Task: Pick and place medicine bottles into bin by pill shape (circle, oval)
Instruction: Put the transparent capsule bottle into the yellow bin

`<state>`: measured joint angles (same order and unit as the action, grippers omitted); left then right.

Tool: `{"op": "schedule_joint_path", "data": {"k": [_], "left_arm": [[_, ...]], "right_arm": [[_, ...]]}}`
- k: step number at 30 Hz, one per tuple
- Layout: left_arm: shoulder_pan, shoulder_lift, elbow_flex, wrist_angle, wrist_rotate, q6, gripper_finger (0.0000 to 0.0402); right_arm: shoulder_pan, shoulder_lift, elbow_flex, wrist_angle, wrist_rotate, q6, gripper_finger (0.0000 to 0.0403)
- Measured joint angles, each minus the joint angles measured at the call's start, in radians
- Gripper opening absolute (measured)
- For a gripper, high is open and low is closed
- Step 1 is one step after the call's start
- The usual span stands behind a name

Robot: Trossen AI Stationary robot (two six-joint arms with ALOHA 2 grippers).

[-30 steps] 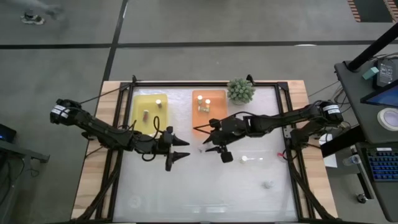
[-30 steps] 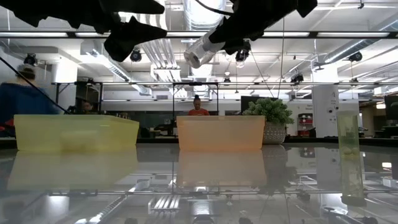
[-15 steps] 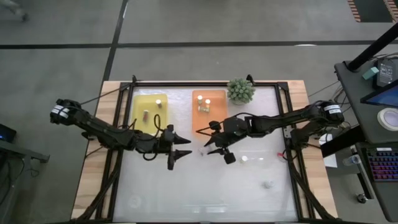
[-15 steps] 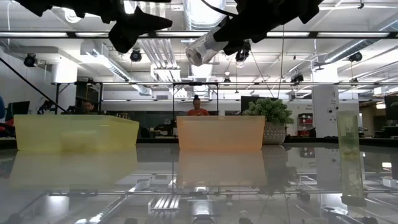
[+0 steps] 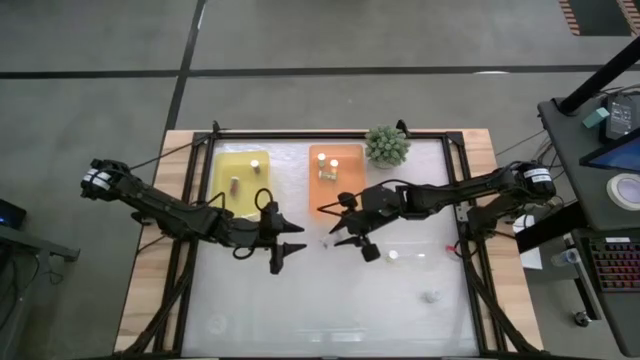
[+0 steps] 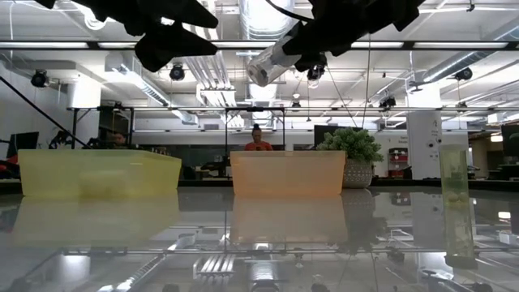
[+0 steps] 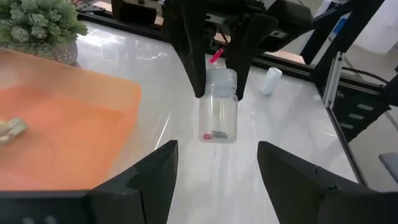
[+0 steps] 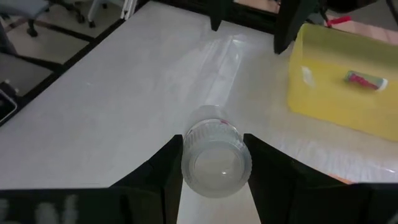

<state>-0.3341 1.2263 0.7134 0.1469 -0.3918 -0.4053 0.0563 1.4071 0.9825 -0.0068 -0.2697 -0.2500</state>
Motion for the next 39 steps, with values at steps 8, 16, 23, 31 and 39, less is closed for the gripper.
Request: {"op": "schedule_joint_path", "data": {"k": [8, 16, 23, 31, 39], "left_arm": [[0.000, 0.062, -0.005, 0.074, -0.033, 0.025, 0.0205], [0.014, 0.207, 0.009, 0.218, -0.058, 0.075, 0.0206], [0.028, 0.283, 0.037, 0.312, -0.036, 0.080, 0.0206], [0.038, 0.325, 0.040, 0.370, -0.026, 0.078, 0.0205], [0.038, 0.325, 0.040, 0.368, -0.004, 0.080, 0.0168]], "right_arm": [[0.000, 0.015, 0.000, 0.050, 0.000, 0.014, 0.0141], [0.000, 0.016, 0.000, 0.047, 0.001, 0.014, 0.0141], [0.000, 0.017, 0.000, 0.055, 0.000, 0.014, 0.0141], [0.000, 0.017, 0.000, 0.069, 0.000, 0.014, 0.0141], [0.000, 0.017, 0.000, 0.070, 0.000, 0.014, 0.0141]]}}
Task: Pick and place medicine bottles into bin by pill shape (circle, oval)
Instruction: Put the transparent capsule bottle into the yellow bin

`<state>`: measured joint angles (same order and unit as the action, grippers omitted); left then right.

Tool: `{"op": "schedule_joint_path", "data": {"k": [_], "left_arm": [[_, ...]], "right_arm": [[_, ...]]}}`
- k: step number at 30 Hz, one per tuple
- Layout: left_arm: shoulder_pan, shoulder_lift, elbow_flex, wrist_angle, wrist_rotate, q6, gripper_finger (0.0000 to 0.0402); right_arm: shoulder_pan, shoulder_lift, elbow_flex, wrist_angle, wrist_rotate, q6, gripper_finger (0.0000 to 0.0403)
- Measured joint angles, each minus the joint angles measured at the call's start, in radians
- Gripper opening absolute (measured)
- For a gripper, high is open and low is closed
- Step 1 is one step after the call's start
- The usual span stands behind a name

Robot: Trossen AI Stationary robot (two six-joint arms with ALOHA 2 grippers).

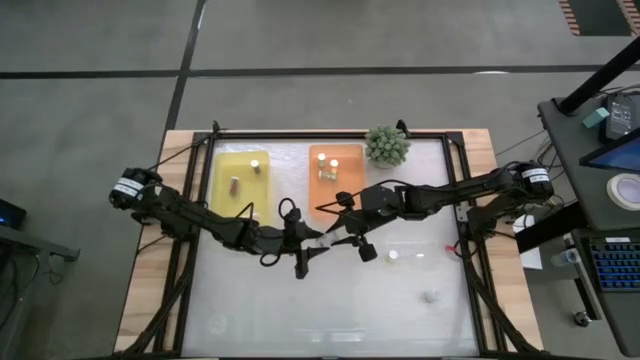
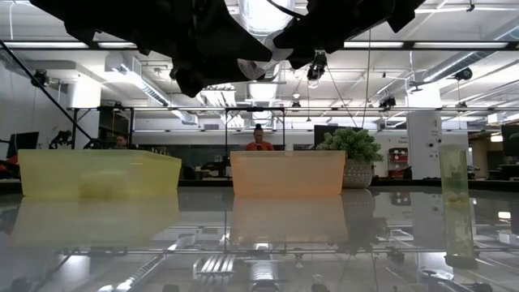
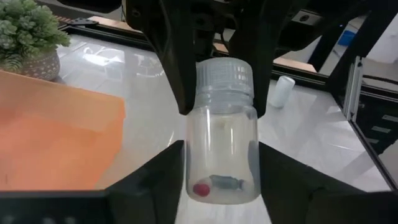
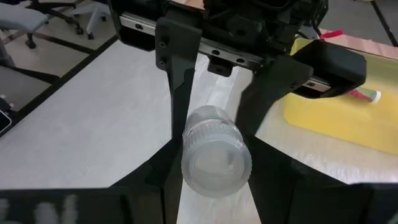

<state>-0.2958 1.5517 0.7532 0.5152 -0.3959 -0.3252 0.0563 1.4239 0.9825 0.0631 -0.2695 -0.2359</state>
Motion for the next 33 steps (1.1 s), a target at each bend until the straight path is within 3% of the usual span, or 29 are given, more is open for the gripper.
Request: {"op": "schedule_joint_path", "data": {"k": [4, 8, 16, 21, 27, 33], "left_arm": [[0.002, 0.000, 0.000, -0.001, 0.002, 0.001, 0.0128], [0.002, 0.000, 0.000, -0.001, 0.003, 0.000, 0.0126], [0.003, 0.000, 0.000, -0.005, -0.004, 0.001, 0.0129], [0.015, -0.028, -0.001, -0.086, -0.040, -0.018, 0.0130], [0.043, -0.139, -0.002, -0.398, -0.139, -0.132, 0.0131], [0.141, -0.303, -0.001, -0.922, -0.228, -0.459, 0.0131]], "right_arm": [[0.000, 0.000, 0.000, -0.001, 0.006, 0.000, 0.0141], [0.000, 0.000, 0.000, 0.000, 0.007, 0.020, 0.0145], [0.000, -0.013, 0.004, -0.002, 0.008, 0.064, 0.0220], [-0.016, -0.089, 0.005, -0.031, 0.012, 0.135, 0.0251], [-0.012, -0.204, -0.042, -0.094, 0.042, 0.186, 0.0258], [-0.013, -0.305, -0.108, -0.079, 0.160, 0.186, 0.0258]]}}
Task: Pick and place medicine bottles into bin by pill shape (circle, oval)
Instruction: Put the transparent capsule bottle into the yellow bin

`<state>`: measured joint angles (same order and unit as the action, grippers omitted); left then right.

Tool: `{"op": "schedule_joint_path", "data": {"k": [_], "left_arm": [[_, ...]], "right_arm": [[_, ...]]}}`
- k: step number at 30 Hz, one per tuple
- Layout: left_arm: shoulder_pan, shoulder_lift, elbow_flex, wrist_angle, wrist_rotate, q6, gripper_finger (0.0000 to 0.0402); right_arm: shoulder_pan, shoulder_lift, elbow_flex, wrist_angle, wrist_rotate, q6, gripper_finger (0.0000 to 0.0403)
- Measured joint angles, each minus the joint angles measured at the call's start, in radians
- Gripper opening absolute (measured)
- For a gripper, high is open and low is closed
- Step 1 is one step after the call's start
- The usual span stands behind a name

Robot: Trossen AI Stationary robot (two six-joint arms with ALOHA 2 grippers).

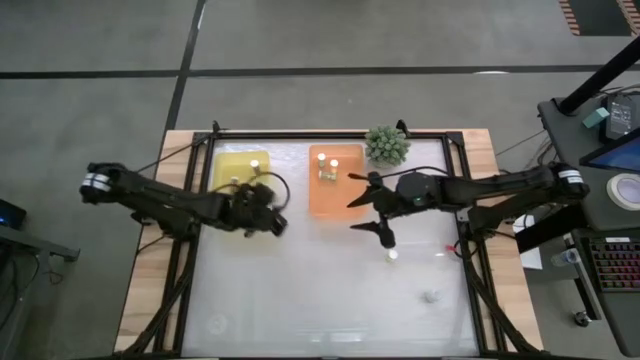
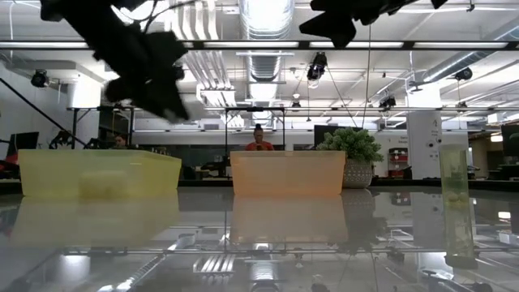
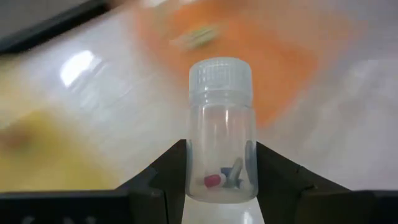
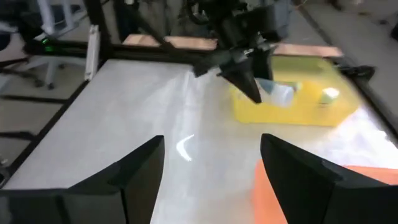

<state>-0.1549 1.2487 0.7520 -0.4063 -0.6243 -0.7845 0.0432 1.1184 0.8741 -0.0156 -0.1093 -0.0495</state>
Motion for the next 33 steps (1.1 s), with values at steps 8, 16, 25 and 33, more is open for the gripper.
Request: {"op": "schedule_joint_path", "data": {"k": [8, 16, 25, 33], "left_arm": [[0.187, -0.079, -0.041, -0.346, 0.103, -0.334, 0.0132], [0.258, -0.035, -0.045, -0.359, 0.115, -0.305, 0.0132], [0.300, 0.007, -0.045, -0.372, 0.126, -0.281, 0.0132], [0.334, 0.067, -0.045, -0.372, 0.125, -0.279, 0.0132]], "right_arm": [[0.000, -0.045, -0.048, 0.059, 0.016, -0.002, 0.0258], [-0.001, -0.036, -0.048, 0.058, 0.016, -0.006, 0.0258], [-0.001, -0.036, -0.048, 0.055, 0.016, -0.012, 0.0258], [-0.001, -0.036, -0.048, 0.054, 0.016, -0.012, 0.0258]]}}
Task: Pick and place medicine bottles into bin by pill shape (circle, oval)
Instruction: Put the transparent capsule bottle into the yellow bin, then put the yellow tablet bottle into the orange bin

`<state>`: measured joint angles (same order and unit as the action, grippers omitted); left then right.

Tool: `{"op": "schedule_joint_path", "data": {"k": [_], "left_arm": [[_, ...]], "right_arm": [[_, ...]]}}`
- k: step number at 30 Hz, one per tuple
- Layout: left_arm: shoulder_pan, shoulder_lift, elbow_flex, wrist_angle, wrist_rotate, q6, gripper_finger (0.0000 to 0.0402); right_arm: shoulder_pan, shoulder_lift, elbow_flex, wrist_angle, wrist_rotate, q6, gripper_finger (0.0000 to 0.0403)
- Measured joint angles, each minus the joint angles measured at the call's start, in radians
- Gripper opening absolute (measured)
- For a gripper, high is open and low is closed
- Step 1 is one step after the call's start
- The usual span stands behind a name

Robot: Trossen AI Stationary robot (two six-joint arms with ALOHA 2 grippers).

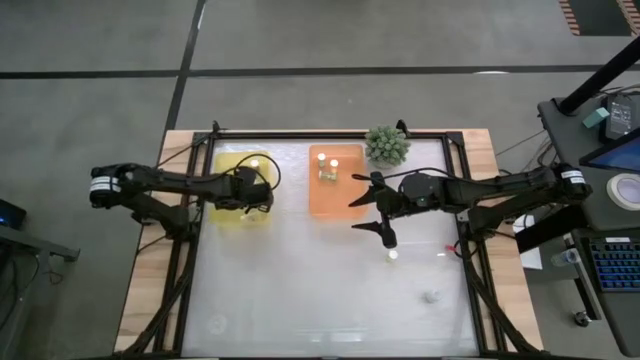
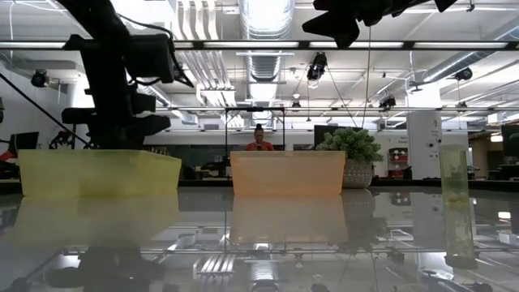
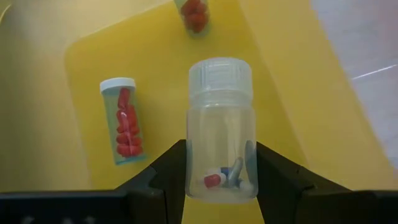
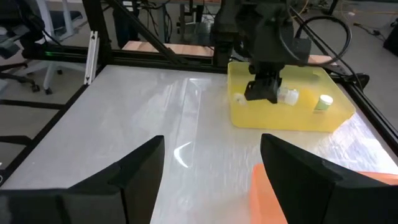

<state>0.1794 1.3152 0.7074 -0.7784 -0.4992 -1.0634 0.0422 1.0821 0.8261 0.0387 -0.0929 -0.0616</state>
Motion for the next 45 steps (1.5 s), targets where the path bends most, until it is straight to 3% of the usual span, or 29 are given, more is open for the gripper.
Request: {"op": "schedule_joint_path", "data": {"k": [9, 20, 29, 33, 39, 45], "left_arm": [[0.024, 0.072, 0.000, 0.002, -0.011, 0.001, 0.0139], [0.046, 0.074, 0.000, 0.000, -0.033, 0.014, 0.0220], [0.034, -0.032, 0.085, 0.008, -0.030, 0.156, 0.0235], [-0.045, -0.101, 0.096, 0.137, -0.031, 0.235, 0.0235], [-0.219, -0.160, 0.074, 0.511, -0.029, 0.502, 0.0235], [-0.320, -0.209, 0.077, 0.649, -0.026, 0.600, 0.0235]], "right_arm": [[0.000, 0.000, 0.000, -0.004, 0.000, -0.001, 0.0258], [0.000, 0.000, -0.004, -0.004, 0.000, -0.002, 0.0258], [0.000, 0.000, -0.019, -0.004, 0.003, -0.025, 0.0258], [-0.002, 0.000, -0.022, -0.003, 0.020, -0.029, 0.0258], [-0.002, 0.000, -0.024, 0.001, 0.026, -0.029, 0.0258], [-0.002, 0.000, -0.032, 0.003, 0.064, -0.041, 0.0258]]}}
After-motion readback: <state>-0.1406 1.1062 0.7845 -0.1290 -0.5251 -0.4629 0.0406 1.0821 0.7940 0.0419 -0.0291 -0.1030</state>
